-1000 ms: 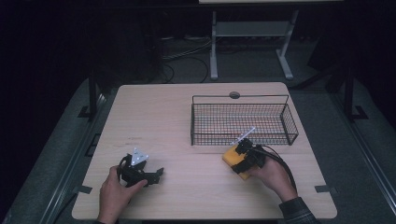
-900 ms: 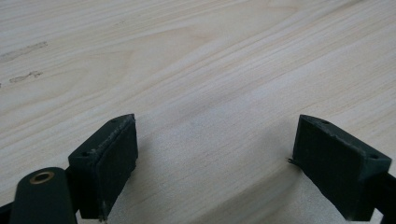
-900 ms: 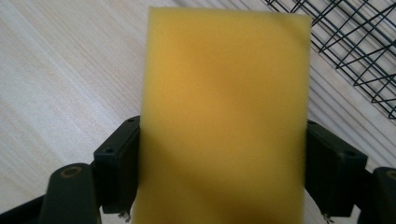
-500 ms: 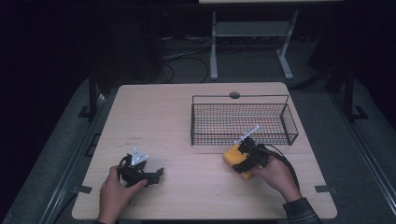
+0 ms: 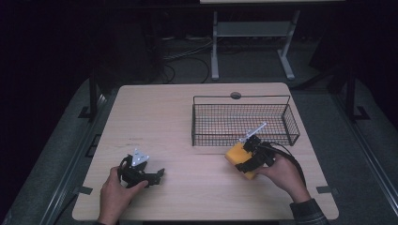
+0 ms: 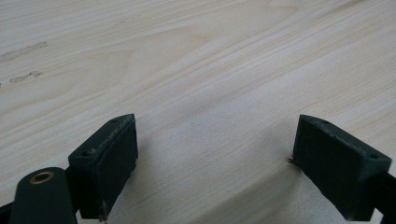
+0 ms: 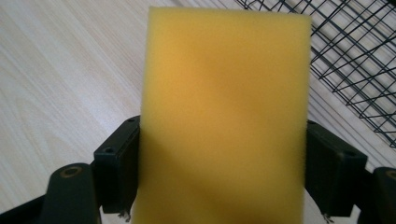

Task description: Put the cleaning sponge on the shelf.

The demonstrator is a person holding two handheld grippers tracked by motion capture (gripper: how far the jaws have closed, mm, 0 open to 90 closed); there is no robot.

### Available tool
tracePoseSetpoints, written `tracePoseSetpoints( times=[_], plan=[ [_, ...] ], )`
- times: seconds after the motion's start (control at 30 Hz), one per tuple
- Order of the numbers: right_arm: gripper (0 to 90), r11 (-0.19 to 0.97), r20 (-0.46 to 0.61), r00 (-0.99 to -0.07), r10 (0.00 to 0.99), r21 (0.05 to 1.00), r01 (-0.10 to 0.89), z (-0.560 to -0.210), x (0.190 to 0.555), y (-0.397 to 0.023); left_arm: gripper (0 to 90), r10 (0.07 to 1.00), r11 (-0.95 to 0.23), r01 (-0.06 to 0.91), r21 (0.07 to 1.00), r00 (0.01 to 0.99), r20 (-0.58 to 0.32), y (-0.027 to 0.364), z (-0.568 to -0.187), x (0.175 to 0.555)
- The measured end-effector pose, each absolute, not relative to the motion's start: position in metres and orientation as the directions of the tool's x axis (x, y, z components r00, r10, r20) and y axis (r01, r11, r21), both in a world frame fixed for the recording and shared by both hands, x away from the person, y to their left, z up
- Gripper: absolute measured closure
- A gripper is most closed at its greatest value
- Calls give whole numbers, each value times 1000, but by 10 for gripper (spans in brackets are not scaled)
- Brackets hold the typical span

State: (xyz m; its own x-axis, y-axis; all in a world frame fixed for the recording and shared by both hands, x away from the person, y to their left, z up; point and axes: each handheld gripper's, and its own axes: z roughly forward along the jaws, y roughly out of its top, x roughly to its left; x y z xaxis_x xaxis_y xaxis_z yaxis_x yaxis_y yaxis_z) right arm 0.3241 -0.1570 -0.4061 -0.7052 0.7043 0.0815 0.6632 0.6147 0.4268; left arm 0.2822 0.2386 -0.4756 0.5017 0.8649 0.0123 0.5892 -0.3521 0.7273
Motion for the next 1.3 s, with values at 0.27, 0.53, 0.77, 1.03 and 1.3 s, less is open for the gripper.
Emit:
tracePoseSetpoints(
  times=[0.27, 0.53, 0.77, 1.03, 1.3],
  plan=[
    [231, 606, 97, -707, 701, 442, 661, -396, 323, -160, 133, 865, -351, 589, 728, 501, 12, 239, -476, 282],
    [231, 582, 107, -693, 713, 461, 669, -380, 324, -168, 133, 865, -353, 590, 726, 502, 12, 239, -475, 282],
    [231, 557, 96, -667, 739, 470, 685, -365, 331, -180, 133, 865, -351, 590, 727, 501, 11, 239, -476, 282],
    [231, 523, 85, -634, 769, 488, 699, -351, 342, -190, 133, 866, -347, 591, 728, 499, 8, 238, -476, 282],
    [231, 487, 77, -593, 801, 492, 721, -346, 357, -203, 133, 865, -353, 590, 726, 501, 13, 239, -476, 282]
  ],
)
